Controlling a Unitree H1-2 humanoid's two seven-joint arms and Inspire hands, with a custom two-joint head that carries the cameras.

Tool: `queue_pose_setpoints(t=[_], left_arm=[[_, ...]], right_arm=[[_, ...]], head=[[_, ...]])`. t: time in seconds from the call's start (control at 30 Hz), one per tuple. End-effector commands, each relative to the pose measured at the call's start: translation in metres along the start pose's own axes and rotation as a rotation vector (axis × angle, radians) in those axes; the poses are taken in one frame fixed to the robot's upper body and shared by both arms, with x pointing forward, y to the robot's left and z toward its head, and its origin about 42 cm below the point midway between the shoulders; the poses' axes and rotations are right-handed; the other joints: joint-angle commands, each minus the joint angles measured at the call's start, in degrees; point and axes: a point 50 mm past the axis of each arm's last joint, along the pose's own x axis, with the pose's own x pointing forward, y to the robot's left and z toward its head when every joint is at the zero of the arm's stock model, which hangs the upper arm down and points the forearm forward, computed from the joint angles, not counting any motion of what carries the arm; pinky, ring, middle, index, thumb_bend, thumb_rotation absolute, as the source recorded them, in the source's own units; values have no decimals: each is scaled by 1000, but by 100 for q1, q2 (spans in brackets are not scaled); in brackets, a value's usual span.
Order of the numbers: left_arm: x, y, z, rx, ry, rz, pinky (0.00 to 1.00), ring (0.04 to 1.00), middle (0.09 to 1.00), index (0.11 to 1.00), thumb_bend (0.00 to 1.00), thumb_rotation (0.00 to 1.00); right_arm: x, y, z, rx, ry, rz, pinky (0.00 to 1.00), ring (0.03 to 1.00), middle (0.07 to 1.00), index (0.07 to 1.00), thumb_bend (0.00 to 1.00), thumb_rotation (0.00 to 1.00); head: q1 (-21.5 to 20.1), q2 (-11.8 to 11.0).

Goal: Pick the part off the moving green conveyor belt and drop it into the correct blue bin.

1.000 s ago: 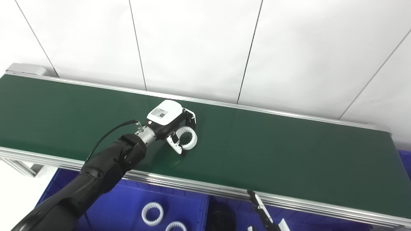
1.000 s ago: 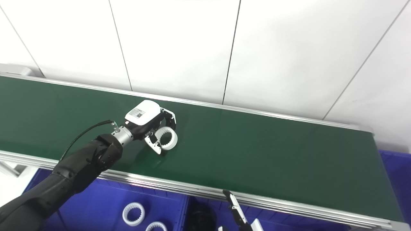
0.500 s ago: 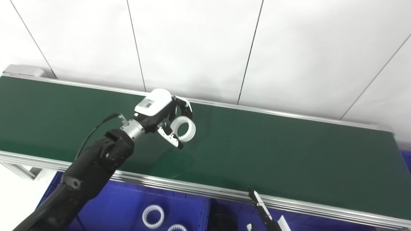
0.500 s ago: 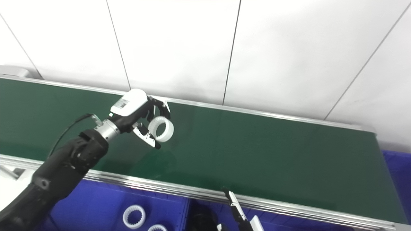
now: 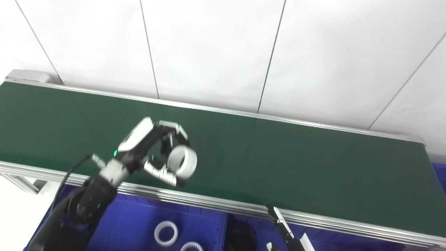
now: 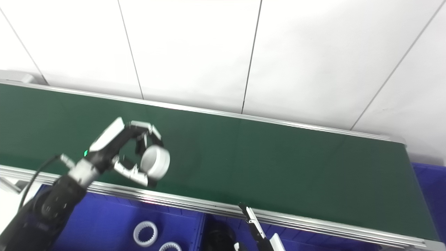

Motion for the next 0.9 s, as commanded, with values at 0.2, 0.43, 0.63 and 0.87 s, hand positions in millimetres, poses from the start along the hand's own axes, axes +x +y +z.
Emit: queue_pose_setpoints(t=[0.2, 0.43, 0.63, 0.87], left_arm=[[-22, -23, -17, -28, 42, -85, 205, 253, 472, 364, 545, 0], [-26, -29, -17, -15, 68, -157, 195, 251, 472, 369, 545, 0], [-31, -37, -20, 29, 89, -205, 215, 264, 473, 370, 544, 0], [-34, -45, -26, 8, 94, -228, 330, 412, 465, 513, 525, 0]], right_arm=[[21, -8, 22, 1, -46, 0, 924, 970, 1000, 985, 456, 1000], [21, -7, 25, -15, -48, -9, 946, 983, 1000, 985, 452, 1000], [18, -7, 28, -7, -47, -17, 956, 992, 1000, 989, 444, 1000], [21, -7, 30, -16, -54, -19, 941, 983, 1000, 986, 444, 1000]], head=[[-237, 197], [-291, 237], [-290, 255], [-291, 281]])
